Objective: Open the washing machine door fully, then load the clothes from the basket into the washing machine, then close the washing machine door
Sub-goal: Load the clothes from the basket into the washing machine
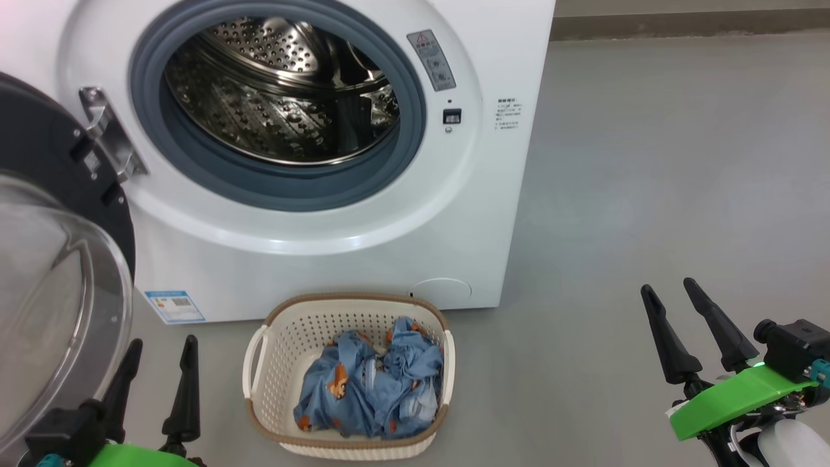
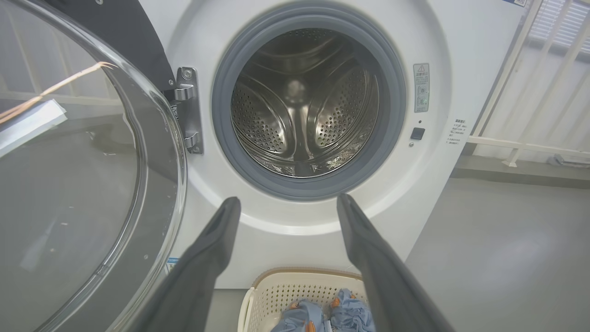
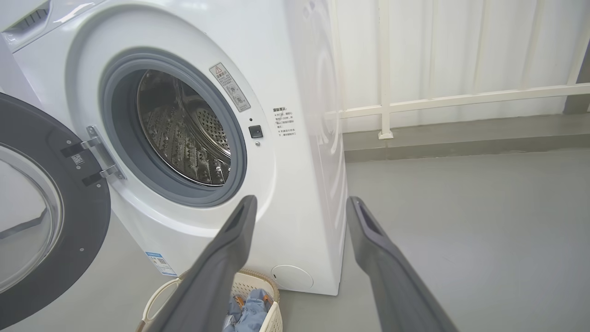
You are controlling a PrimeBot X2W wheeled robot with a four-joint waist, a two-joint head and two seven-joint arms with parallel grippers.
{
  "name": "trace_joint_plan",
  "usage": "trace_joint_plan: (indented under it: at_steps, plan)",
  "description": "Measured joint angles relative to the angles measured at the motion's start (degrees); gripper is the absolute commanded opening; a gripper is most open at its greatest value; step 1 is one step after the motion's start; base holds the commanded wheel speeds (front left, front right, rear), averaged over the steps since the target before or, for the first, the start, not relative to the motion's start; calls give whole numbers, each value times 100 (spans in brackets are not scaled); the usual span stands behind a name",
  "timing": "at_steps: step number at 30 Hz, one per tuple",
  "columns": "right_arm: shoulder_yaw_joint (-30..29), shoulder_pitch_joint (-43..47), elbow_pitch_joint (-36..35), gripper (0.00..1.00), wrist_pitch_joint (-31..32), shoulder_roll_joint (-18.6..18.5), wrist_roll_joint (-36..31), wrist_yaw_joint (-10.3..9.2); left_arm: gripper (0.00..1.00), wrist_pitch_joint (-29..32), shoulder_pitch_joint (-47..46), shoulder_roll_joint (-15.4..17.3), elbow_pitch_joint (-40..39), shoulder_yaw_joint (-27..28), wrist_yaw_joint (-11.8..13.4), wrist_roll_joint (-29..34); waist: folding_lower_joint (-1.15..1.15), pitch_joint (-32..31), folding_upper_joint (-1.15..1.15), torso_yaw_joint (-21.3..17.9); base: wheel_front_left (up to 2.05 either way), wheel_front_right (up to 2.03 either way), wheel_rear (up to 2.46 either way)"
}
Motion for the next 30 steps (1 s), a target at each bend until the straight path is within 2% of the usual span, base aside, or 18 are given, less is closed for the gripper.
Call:
trace_joint_plan:
  at_steps: [11, 30]
  plan:
    - [-10, -1, -8, 100, 0, 23, -45, 0, 100, 0, -3, -11, -2, 68, -54, 0, 0, 62, 0, 37, 107, -107, 0]
    - [1, -3, 13, 100, 0, 89, -48, 0, 100, 0, -4, -62, 24, 66, -59, 43, 0, 69, 0, 45, 2, -2, 0]
